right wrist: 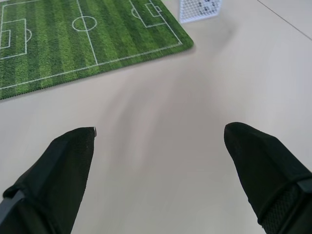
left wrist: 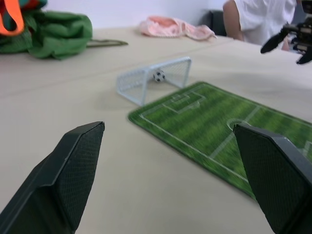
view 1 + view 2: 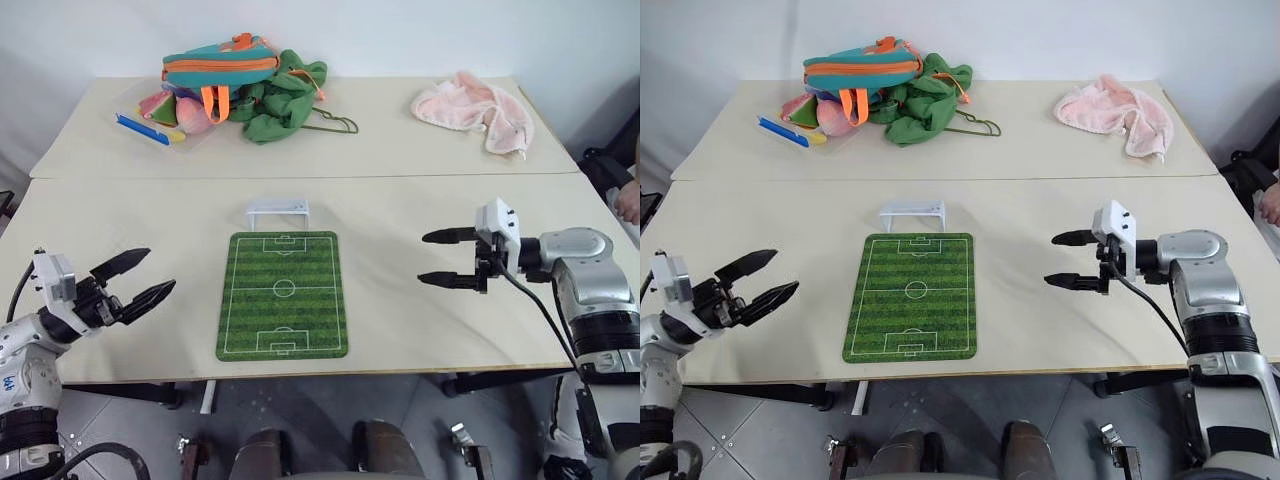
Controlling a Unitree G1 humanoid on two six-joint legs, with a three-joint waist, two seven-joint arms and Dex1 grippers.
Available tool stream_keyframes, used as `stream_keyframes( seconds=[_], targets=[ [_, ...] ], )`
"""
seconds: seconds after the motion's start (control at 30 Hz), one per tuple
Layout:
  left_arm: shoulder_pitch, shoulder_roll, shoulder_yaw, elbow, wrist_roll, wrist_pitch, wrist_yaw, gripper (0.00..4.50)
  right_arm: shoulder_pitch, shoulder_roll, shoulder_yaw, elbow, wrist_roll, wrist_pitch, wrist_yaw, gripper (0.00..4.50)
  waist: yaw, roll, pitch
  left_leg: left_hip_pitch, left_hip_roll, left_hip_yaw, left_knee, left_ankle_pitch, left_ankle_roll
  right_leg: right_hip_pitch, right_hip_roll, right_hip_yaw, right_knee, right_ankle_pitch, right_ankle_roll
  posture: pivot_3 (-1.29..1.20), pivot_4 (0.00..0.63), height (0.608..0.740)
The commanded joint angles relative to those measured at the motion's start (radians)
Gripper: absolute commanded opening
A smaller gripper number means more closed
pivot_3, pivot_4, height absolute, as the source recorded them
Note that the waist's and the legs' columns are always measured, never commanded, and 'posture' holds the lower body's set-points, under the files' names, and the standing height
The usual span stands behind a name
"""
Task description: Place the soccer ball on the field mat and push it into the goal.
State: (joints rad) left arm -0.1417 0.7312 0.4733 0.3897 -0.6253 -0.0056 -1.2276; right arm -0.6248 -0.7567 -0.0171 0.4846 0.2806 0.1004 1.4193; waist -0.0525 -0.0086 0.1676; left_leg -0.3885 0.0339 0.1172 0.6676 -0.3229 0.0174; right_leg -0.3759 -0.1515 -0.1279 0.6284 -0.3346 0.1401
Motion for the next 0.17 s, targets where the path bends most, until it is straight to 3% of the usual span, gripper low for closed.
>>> stream_keyframes(
  seconds=[0.03,0.17],
  targets=[
    [0.038,0.031,0.056,-0.059,-0.019,0.023,0.015,4.50,0.033,-0.024,-0.062,-0.043,0.032,-0.007,-0.029,4.45,0.001,0.000,0.000,0.000,0.001,0.000,0.000,0.000,0.000,0.000,0.000,0.000,0.000,0.000,0.000,0.00,0.150,0.740],
    [0.097,0.063,0.080,-0.092,-0.008,0.051,0.005,4.50,0.131,-0.036,-0.093,-0.133,0.051,0.024,-0.060,4.45,0.003,0.000,0.000,0.000,0.004,0.000,0.000,0.000,0.000,0.000,0.000,0.000,0.000,0.000,0.000,0.00,0.150,0.740]
  ],
)
